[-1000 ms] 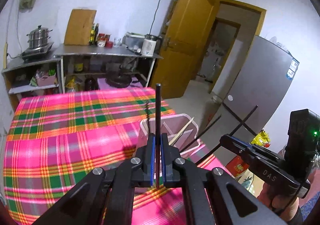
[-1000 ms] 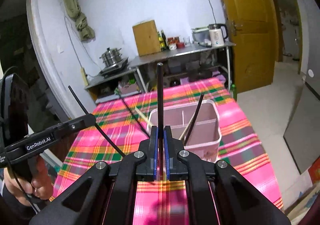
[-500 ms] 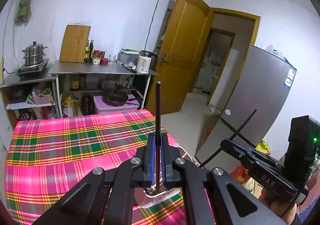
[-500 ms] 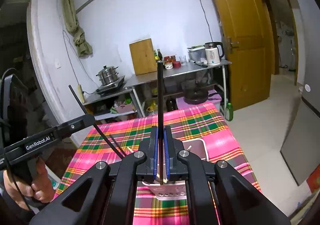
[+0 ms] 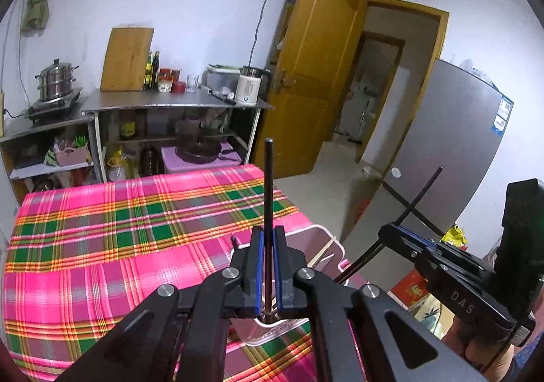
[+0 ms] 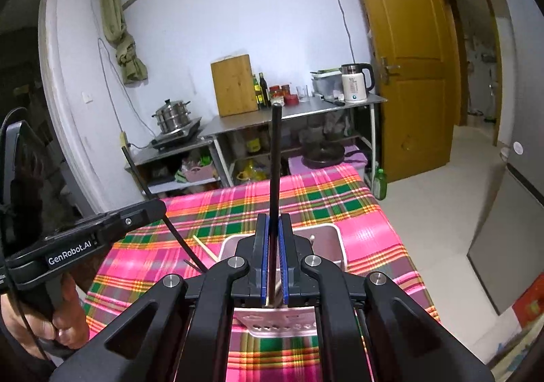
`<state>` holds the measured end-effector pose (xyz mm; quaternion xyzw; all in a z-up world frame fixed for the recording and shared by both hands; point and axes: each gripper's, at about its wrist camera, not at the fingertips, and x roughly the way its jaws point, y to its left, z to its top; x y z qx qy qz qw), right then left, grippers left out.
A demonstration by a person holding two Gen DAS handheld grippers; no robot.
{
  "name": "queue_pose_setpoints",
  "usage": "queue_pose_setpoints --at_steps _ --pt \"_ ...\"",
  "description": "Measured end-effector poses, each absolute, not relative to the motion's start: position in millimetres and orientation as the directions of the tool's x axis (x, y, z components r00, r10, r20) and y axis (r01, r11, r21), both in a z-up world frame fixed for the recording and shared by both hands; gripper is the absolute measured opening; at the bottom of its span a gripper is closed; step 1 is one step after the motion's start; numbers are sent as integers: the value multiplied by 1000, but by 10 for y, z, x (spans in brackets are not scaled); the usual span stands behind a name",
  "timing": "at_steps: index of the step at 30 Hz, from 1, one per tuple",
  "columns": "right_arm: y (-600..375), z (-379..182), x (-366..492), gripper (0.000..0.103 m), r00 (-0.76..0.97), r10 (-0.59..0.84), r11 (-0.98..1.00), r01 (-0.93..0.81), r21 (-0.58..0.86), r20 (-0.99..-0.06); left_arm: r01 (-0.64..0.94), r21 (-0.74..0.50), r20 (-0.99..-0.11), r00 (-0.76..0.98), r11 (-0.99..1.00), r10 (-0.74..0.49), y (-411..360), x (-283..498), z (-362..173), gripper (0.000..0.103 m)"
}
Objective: Organize utensils
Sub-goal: 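Lower the black chopsticks into the caddy and open both tools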
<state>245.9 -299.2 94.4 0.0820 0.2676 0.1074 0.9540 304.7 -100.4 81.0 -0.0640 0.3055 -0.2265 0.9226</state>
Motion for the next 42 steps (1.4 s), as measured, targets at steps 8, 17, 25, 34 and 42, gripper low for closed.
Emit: queue_pose_setpoints --at_steps 8,17,25,34,42 --pt "-2949 683 2533 6 801 250 964 -155 214 -544 377 -253 -581 678 891 -451 -1024 3081 549 5" --pt "-2962 522 2582 6 765 257 963 -148 227 -590 376 -254 -599 662 891 -451 -991 3043 414 6" --pt "-2997 670 2458 13 797 249 964 -149 220 -550 377 -249 -554 700 892 -451 -908 2929 593 9" --pt "-2996 728 2427 13 809 251 963 -155 219 -531 375 -256 -528 717 891 -454 -920 2985 726 8" --pt "-3021 598 2559 7 781 260 960 -147 237 -569 372 -260 -558 695 891 -453 -973 3069 583 5"
